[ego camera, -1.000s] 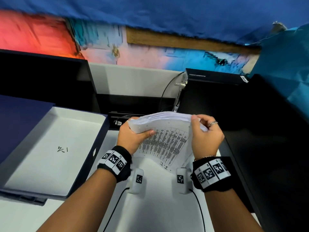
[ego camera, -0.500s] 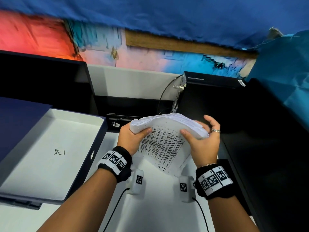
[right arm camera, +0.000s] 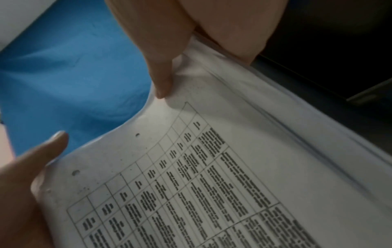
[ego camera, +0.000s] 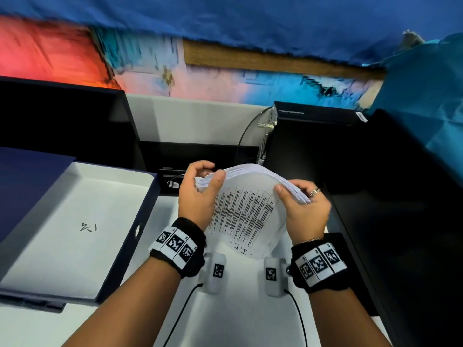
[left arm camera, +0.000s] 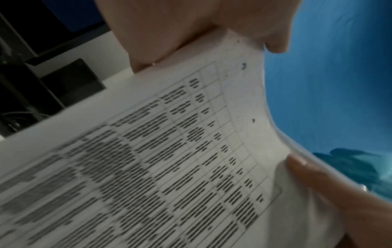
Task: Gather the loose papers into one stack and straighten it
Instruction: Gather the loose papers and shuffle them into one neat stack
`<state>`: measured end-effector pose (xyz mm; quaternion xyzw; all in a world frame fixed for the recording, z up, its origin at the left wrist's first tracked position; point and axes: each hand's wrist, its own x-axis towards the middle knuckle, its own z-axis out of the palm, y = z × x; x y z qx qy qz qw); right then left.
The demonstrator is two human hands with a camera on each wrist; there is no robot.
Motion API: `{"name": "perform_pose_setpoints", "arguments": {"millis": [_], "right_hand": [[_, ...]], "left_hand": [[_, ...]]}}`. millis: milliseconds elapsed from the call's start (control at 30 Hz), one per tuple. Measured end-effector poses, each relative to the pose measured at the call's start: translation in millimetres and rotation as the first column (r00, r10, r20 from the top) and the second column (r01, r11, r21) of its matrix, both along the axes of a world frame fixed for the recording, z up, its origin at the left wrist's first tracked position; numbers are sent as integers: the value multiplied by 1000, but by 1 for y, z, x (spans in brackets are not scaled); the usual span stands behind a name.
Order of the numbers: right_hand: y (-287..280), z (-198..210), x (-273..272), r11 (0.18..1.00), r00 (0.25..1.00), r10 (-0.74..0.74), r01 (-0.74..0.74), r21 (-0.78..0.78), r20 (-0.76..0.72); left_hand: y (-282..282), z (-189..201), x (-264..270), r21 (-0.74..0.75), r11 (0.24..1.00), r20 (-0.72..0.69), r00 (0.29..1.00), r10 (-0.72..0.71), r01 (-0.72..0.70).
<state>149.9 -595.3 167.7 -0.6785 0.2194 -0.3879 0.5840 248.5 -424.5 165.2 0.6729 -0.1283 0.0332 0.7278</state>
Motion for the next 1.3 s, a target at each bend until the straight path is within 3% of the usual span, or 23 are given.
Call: {"name": "perform_pose_setpoints", "arguments": {"millis": [167,367,467,500,533,600,633,666,733,800,833,900,933,1000,1100,1166,1300], "right_hand": [[-5,-4,-1,999,1000,29,-29,29,11],[-5,-17,3,995,995,77,-72,70,-70],[-7,-21,3,996,986,77,-83,-36,-149],[-8,-20,3,995,985,73,-83,-56,-154],[-9,-17,4,993,986,70,-83,-83,-149],[-8,-7,5,978,987,88,-112,-177,-135],[-5,2,6,960,985,108,-138,-244,-132],[-3,8,8,939,983,132,-165,-301,-129],[-5,18,8,917,979,149,-189,-351,-137],[-20,15,0,928,976,49,-124,-351,-213],[-32,6,-5,929,956,-82,-28,-369,-280],[-51,-14,-20,878,815,-398,204,-433,-422],[-55,-22,-26,862,764,-478,314,-397,-434],[-53,-29,-30,906,830,-421,408,-115,-366],[-58,-35,-27,934,953,-200,255,250,-227],[-67,-35,-28,940,978,-87,143,310,-188],[-70,-22,-35,942,992,-47,84,325,-118]], "left_hand": [[-4,13,9,126,983,102,987,120,-133],[-1,10,19,239,939,104,968,226,-246],[0,25,15,307,948,138,989,43,-84],[0,30,14,447,894,179,981,-70,-18],[0,36,12,650,760,215,960,-179,-4],[-5,48,8,907,403,274,901,-336,-125],[-10,53,6,932,311,302,875,-379,-187],[-13,60,5,926,302,339,854,-395,-228],[-15,61,11,882,412,391,842,-371,-228],[-8,61,19,843,522,342,877,-336,-129],[-3,61,24,802,592,312,902,-298,-82],[7,59,32,685,728,239,946,-217,-6],[9,58,34,608,794,207,959,-195,30],[12,58,36,419,903,144,975,-170,96],[16,57,36,165,966,41,978,-207,198],[18,49,37,78,975,-17,978,-208,208],[16,22,29,119,993,42,999,-15,10]]}}
